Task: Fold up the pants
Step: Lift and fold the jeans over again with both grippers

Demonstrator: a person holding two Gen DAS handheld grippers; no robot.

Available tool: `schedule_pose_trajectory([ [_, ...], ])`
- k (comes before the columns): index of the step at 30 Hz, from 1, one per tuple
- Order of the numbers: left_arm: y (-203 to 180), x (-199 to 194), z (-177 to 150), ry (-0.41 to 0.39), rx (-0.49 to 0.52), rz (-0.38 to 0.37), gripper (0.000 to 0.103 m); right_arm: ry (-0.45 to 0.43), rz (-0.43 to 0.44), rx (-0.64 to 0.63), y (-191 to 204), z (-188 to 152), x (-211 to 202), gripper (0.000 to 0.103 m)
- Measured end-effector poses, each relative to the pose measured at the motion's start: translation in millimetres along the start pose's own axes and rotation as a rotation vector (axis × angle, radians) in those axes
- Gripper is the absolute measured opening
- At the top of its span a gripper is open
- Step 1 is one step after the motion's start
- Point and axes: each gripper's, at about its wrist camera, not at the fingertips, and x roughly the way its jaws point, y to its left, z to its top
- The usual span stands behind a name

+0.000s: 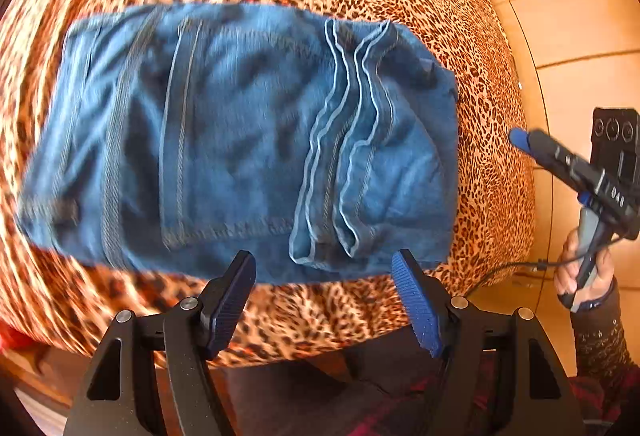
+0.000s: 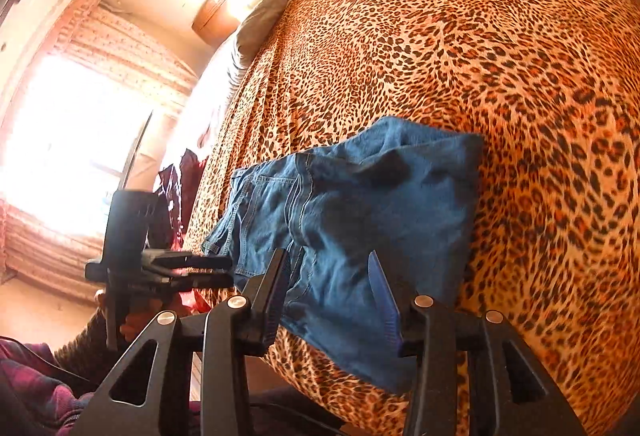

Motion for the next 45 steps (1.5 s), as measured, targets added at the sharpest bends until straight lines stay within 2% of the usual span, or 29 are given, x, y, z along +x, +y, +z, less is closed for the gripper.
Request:
schedule_pose_trajectory([
  [2, -9, 16, -19, -0.013, -0.087, -0.005, 0.071, 0.058, 0.018, -0.074, -5, 24, 9, 0.043],
  [4, -19, 31, -28, -0.035, -0.160, 0.034, 0.071, 0.120, 0.019, -0.154, -7, 43, 22, 0.047],
  [7, -25, 49, -30, -0.047, -0.280, 0.050, 0.071, 0.197, -0.001, -0.266, -5, 62, 40, 0.050],
  [9, -21, 56, -31, -0.066, -0.358, 0.058, 0.071, 0.223, 0.001, -0.312, -1, 75, 52, 0.050],
  [11, -16, 60, -30, -0.089, -0.428, 0.073, 0.071, 0.242, 0.001, -0.355, 5, 85, 63, 0.055],
  [13, -11, 62, -29, -0.102, -0.488, 0.055, 0.071, 0.268, 0.014, -0.399, 14, 92, 78, 0.060],
  [17, -8, 63, -35, -0.146, -0.587, 0.062, 0.071, 0.361, 0.026, -0.526, 35, 93, 115, 0.062],
  [18, -9, 61, -36, -0.163, -0.607, 0.077, 0.070, 0.370, 0.009, -0.558, 38, 93, 126, 0.062],
  [19, -10, 59, -37, -0.179, -0.632, 0.107, 0.064, 0.373, -0.017, -0.585, 40, 93, 136, 0.062],
  [20, -14, 60, -41, -0.186, -0.651, 0.136, 0.056, 0.400, -0.027, -0.598, 40, 94, 147, 0.058],
  [21, -18, 59, -44, -0.186, -0.666, 0.163, 0.051, 0.447, -0.018, -0.602, 41, 94, 159, 0.021],
  [22, -22, 60, -47, -0.186, -0.677, 0.159, 0.040, 0.455, -0.032, -0.621, 46, 94, 164, 0.005],
  [23, -26, 62, -51, -0.185, -0.694, 0.147, 0.034, 0.429, -0.026, -0.648, 52, 94, 161, 0.003],
  [25, -27, 64, -54, -0.209, -0.733, 0.154, 0.034, 0.437, -0.017, -0.652, 56, 95, 170, 0.003],
  [27, -31, 64, -55, -0.216, -0.759, 0.154, 0.034, 0.498, -0.130, -0.693, 47, 91, 194, 0.004],
  [28, -32, 63, -55, -0.212, -0.755, 0.152, 0.033, 0.510, -0.151, -0.694, 44, 91, 199, 0.004],
  [29, -31, 60, -62, -0.207, -0.756, 0.149, 0.032, 0.509, -0.132, -0.676, 44, 95, 196, 0.004],
  [31, -23, 54, -76, -0.178, -0.787, 0.097, 0.030, 0.458, -0.086, -0.644, 47, 107, 176, 0.016],
  [32, -19, 50, -83, -0.177, -0.803, 0.061, 0.029, 0.451, -0.029, -0.612, 48, 114, 163, 0.018],
  [34, -21, 38, -91, -0.209, -0.791, 0.026, 0.029, 0.436, 0.066, -0.576, 45, 118, 137, 0.027],
  [36, -29, 33, -89, -0.243, -0.754, 0.024, 0.030, 0.453, 0.080, -0.588, 38, 110, 122, 0.034],
  [38, -34, 31, -80, -0.266, -0.726, 0.030, 0.033, 0.474, 0.069, -0.585, 24, 96, 118, 0.034],
  [39, -34, 36, -75, -0.261, -0.714, 0.042, 0.033, 0.470, 0.031, -0.591, 16, 87, 121, 0.033],
  [41, -27, 52, -70, -0.211, -0.705, 0.118, 0.031, 0.467, -0.102, -0.568, -13, 78, 133, 0.031],
  [43, -26, 47, -72, -0.216, -0.704, 0.094, 0.031, 0.429, -0.075, -0.473, -35, 83, 131, 0.015],
  [44, -29, 44, -71, -0.203, -0.691, 0.086, 0.030, 0.429, -0.061, -0.419, -39, 88, 127, 0.015],
  [45, -30, 37, -76, -0.206, -0.670, 0.074, 0.030, 0.411, -0.041, -0.381, -39, 92, 121, 0.022],
])
